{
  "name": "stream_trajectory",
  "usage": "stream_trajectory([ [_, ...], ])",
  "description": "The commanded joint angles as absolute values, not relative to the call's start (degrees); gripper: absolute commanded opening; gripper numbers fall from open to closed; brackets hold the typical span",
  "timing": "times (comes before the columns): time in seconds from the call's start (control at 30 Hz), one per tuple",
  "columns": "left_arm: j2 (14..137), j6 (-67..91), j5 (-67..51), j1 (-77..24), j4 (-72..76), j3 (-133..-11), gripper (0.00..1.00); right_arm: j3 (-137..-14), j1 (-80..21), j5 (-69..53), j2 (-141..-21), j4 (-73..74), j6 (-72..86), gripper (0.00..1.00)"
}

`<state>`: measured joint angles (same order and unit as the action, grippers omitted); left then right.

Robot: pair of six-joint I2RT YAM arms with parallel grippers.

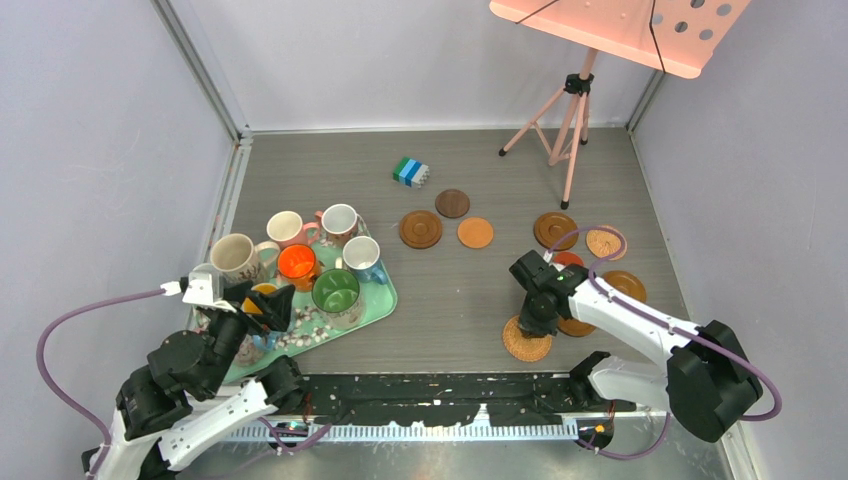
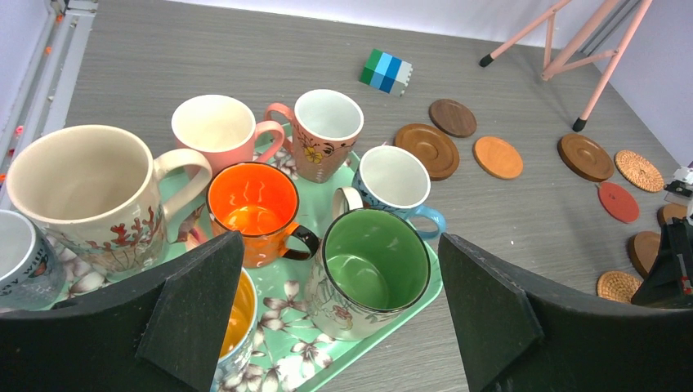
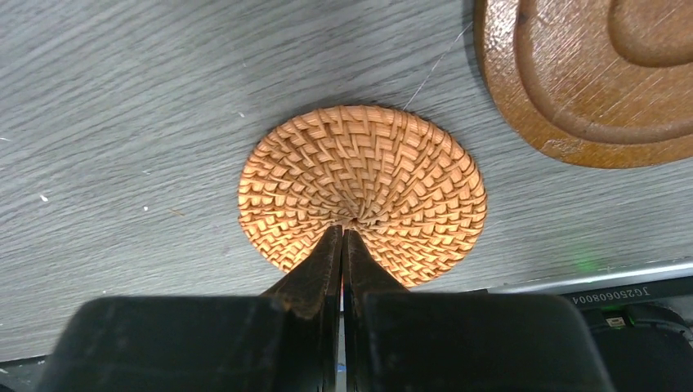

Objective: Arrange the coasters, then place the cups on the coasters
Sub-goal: Move the coaster to the center of the board.

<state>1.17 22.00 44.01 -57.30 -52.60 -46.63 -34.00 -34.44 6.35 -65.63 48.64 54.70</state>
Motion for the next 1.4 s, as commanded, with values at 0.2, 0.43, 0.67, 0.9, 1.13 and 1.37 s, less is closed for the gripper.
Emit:
stream_trajectory([
  [0.2,1.6,20.2,44.0,-57.4,-51.4,-47.9,0.94,-43.4,-34.5,12.3,-63.0,44.7,48.3,0.05],
  [0.43,2.6,18.8,44.1,-57.4,-55.3,-49.0,0.96,-43.1,-33.9,6.2,-65.6,17.2,31.5,0.05],
  [0.67,4.4,17.8,43.4,-57.3,-53.9,-47.7,0.96,-54.1,-30.5,4.4,-83.0,6.6,23.0,0.25],
  [0.9,8.1,17.5,42.2,-57.4,-54.6,-48.0,0.96,-63.9,-26.6,1.3,-99.3,3.9,22.2,0.28],
  [1.13,11.1,17.3,41.8,-57.4,-55.6,-48.5,0.96,-65.6,-23.7,-4.1,-105.2,3.2,24.0,0.26],
  [1.37,10.3,17.1,41.5,-57.4,-55.3,-48.4,0.96,-62.3,-23.0,-6.3,-105.1,3.6,24.7,0.23],
])
